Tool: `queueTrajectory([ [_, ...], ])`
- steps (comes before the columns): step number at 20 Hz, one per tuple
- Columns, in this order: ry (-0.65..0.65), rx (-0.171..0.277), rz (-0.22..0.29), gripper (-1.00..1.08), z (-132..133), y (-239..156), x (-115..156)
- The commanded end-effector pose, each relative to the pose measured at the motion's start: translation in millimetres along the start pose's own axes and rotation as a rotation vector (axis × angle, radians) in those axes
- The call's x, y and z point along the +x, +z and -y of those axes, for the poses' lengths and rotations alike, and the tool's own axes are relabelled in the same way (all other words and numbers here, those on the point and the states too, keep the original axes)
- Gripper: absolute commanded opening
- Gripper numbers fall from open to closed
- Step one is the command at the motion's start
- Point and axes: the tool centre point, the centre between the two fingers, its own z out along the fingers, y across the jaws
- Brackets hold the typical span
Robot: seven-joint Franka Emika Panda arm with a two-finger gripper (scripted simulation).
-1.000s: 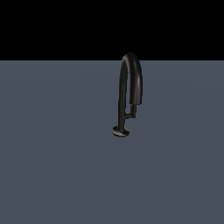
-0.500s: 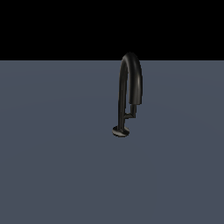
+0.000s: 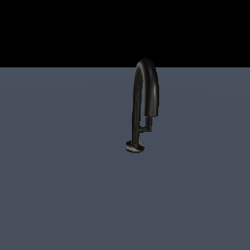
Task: Turn on the faucet by rotating a designated handle.
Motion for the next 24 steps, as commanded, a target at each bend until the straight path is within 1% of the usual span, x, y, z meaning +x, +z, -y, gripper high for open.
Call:
queueTrajectory([
  [1, 0.034, 0.032, 0.036, -1.00, 0, 1, 15],
  [13, 0.200, 0.194, 0.212, -1.00, -5, 13, 85],
  [24, 0.360, 0.354, 0.385, -1.00, -19, 37, 149],
])
